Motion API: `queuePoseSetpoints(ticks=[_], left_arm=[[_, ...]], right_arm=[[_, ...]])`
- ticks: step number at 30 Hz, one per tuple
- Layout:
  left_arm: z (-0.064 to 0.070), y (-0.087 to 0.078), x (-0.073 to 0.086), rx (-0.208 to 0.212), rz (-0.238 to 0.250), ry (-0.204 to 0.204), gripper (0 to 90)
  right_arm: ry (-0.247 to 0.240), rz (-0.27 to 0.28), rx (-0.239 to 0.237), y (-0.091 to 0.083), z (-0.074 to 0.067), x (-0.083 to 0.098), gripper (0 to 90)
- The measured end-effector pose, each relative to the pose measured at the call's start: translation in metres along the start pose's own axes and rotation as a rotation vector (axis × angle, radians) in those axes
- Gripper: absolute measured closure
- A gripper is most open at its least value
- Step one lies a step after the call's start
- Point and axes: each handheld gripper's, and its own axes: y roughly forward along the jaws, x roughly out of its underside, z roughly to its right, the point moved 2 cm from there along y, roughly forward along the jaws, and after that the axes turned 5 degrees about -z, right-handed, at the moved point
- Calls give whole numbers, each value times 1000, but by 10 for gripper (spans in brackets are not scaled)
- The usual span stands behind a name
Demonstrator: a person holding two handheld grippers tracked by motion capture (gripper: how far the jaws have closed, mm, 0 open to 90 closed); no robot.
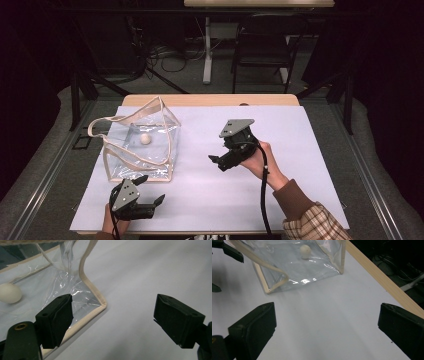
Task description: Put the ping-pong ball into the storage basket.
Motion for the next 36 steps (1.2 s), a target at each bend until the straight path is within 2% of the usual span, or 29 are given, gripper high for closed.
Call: queuePoseSetpoints(ticks=[15,36], left_arm=[[0,0,0,-1,-1,1,160],[0,0,0,0,0,3,161]], right_arm=[[61,6,35,-8,7,41,21],[108,18,85,-17,-1,86,26]])
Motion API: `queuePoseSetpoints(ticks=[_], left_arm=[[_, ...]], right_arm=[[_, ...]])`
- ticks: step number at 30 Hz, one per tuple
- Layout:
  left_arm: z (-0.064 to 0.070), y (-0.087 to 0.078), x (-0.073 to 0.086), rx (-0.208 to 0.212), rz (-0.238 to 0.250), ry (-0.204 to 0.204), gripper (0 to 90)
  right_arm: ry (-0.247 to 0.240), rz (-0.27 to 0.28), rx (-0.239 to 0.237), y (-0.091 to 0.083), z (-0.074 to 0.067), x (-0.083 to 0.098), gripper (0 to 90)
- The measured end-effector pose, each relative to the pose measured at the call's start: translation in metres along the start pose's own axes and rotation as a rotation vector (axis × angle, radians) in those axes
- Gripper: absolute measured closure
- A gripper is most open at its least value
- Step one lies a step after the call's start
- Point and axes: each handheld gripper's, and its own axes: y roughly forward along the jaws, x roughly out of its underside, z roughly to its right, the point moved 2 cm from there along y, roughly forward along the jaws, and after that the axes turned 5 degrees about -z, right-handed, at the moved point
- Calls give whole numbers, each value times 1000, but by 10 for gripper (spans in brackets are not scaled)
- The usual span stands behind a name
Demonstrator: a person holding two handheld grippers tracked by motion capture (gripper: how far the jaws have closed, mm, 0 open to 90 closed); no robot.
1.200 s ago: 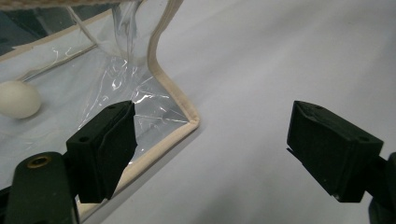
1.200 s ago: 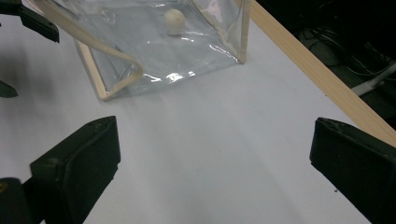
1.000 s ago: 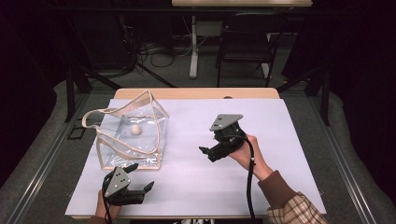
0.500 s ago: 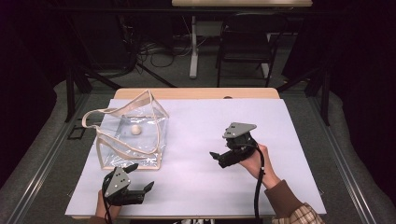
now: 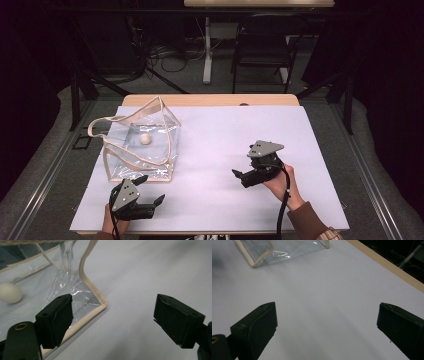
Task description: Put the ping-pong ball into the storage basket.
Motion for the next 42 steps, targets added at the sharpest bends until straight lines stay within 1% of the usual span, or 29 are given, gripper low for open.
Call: queuePoseSetpoints(ticks=[5,11,19,20,21,26,30,32,38,42], left_arm=[[0,0,0,1,1,-3,161],[0,0,0,-2,-1,-2,161],[0,0,0,-1,2,-1,161],[0,0,0,-2,-1,-2,161],[0,0,0,-1,-1,-3,160],[0,0,0,0,-1,-2,160],[0,1,0,1,-2,-1,161],[0,1,0,0,-3,-1,161],[0,1,0,-2,-6,0,161],[0,2,0,0,-9,5,160]], right_arm=[[11,-5,5,-1,-1,12,27],[23,1,10,-3,-2,25,28],[53,-9,17,-5,-2,45,29],[60,-7,14,-6,-2,48,29],[58,-10,19,-7,-2,51,28],[77,-22,36,-10,-2,69,28],[102,-25,50,-16,-3,83,28],[107,-31,56,-18,-3,88,28],[129,-33,67,-22,-4,101,27],[140,-24,62,-23,-4,105,22]])
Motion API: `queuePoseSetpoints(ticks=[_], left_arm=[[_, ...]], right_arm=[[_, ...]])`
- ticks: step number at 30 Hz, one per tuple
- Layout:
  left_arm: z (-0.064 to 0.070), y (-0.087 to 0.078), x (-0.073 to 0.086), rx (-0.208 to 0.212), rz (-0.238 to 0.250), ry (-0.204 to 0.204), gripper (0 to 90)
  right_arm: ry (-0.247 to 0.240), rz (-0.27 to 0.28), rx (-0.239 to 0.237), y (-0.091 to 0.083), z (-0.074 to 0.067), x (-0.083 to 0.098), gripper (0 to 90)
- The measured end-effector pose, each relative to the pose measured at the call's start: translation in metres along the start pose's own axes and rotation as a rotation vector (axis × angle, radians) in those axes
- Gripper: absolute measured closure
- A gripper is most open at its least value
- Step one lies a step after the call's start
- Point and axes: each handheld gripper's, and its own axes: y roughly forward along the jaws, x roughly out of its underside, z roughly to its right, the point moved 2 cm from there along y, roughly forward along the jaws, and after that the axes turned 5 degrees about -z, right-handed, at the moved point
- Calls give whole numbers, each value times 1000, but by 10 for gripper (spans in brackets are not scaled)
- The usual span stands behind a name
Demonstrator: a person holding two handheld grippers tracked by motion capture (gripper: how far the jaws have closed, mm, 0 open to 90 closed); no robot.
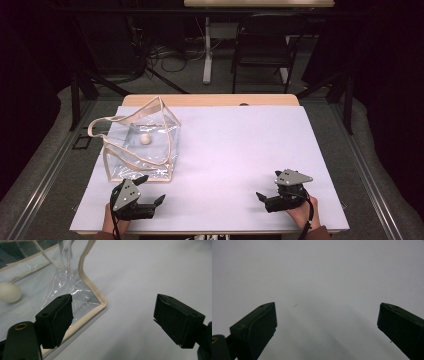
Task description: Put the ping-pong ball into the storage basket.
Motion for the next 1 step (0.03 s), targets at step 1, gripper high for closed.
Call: queuePoseSetpoints(ticks=[1], left_arm=[[0,0,0,0,-1,-2,161]], right_arm=[[-1,3,-7,0,0,1,21]])
